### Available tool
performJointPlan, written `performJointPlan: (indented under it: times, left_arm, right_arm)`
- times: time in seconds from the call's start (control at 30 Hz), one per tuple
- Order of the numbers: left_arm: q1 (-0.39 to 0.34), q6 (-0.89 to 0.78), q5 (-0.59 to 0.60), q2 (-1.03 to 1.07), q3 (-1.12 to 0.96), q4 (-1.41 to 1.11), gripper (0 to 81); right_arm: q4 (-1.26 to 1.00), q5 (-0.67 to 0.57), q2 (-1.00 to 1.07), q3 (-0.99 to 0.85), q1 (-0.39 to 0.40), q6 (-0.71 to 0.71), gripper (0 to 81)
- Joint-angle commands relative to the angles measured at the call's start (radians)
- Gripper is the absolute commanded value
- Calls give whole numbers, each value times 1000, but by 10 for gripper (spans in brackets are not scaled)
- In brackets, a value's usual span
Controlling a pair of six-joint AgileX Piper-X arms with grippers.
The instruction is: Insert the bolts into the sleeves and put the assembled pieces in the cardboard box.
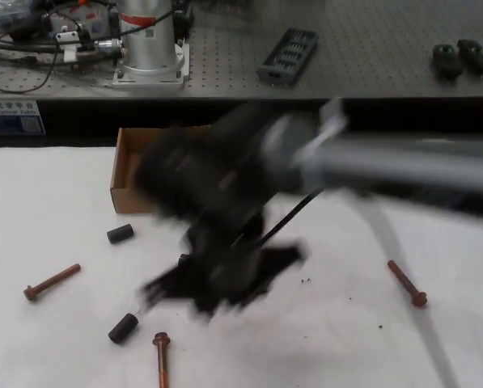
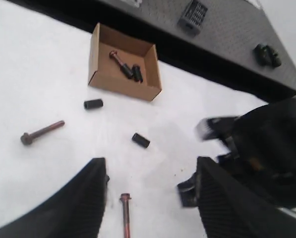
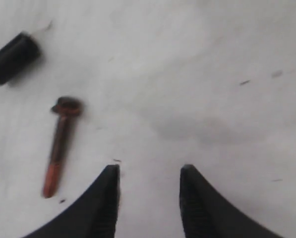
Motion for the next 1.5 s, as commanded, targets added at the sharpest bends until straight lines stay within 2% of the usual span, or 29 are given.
performJointPlan:
  times: [0.0, 0.1, 0.17, 0.27, 0.5, 0.67, 0.8, 1.13, 1.47]
  left_arm:
    - [3, -21, 52, 142, 1, -22, 402]
    - [3, -27, 98, 265, 1, -42, 402]
    - [-5, -24, 97, 359, 1, -41, 402]
    - [-42, -24, 99, 499, 1, -59, 402]
    - [-186, -71, 84, 729, -1, -117, 402]
    - [-278, -100, 59, 819, -1, -136, 402]
    - [-319, -98, 9, 858, -2, -136, 402]
    - [-335, -82, -38, 990, -78, -180, 402]
    - [-337, -22, -66, 1135, -204, -59, 402]
  right_arm:
    - [7, 55, -138, 62, -158, -119, 295]
    - [-18, 29, -260, 173, -286, -146, 295]
    - [-69, 7, -350, 259, -342, -159, 295]
    - [-188, -15, -501, 398, -383, -162, 295]
    - [-296, -43, -776, 615, -377, -147, 295]
    - [-323, -53, -829, 702, -377, -143, 295]
    - [-349, -112, -829, 748, -377, -132, 295]
    - [-346, -217, -829, 804, -377, -93, 295]
    - [-347, -218, -829, 804, -377, -91, 295]
